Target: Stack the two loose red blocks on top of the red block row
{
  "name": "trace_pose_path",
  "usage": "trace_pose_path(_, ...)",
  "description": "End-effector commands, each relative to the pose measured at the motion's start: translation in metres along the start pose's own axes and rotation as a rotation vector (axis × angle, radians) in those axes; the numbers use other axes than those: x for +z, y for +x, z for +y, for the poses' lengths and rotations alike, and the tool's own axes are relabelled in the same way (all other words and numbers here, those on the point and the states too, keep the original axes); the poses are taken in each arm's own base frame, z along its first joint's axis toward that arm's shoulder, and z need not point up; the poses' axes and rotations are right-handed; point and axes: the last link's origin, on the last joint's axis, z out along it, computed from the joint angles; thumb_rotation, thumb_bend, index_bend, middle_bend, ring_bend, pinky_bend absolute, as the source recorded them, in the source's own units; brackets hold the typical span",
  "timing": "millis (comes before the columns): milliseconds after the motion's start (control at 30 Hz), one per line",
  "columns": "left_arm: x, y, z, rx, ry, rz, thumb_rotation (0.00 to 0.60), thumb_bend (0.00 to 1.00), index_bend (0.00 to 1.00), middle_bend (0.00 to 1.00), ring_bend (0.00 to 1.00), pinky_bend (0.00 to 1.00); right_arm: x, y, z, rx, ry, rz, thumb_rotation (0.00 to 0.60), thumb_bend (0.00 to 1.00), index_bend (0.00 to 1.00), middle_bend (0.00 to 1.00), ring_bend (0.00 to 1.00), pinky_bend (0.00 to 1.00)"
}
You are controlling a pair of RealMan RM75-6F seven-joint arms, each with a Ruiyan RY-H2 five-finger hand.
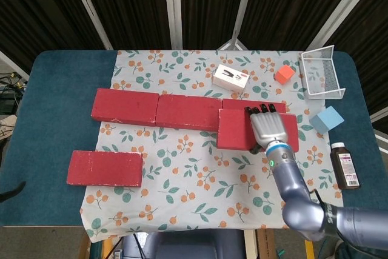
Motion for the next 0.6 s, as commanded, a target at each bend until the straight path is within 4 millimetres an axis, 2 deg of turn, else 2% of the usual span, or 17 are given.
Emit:
trace_pose_path(33, 0.001, -0.001, -0.001, 0.005, 0.013, 0.003, 0.600, 0.00, 0.08, 0.00, 0.00, 0.05, 0.031, 0.035, -0.044, 0.024, 0.011, 0.012, 0.600, 0.05, 0.42, 0.26, 0.06, 0.00)
trace_pose_path(200, 0.006, -0.004, -0.003, 0.023, 0.040, -0.004, 0.600, 0.00, 0.08, 0.00, 0.00, 0.05, 0.057, 0.038, -0.062, 0.041, -0.014, 0.010, 0.600, 0.05, 0.42, 0.26, 0.06, 0.00)
trace_pose_path(367, 0.008, -0.006, -0.004, 0.037, 0.055, -0.007, 0.600, 0.00, 0.08, 0.00, 0.00, 0.05, 0.075, 0.024, -0.072, 0.020, -0.012, -0.001, 0.600, 0.05, 0.42, 0.26, 0.06, 0.00)
trace_pose_path(600, 0.010, -0.009, -0.002, 0.056, 0.060, -0.014, 0.600, 0.00, 0.08, 0.00, 0.00, 0.05, 0.095, 0.008, -0.076, -0.008, -0.019, -0.021, 0.600, 0.05, 0.42, 0.26, 0.06, 0.00)
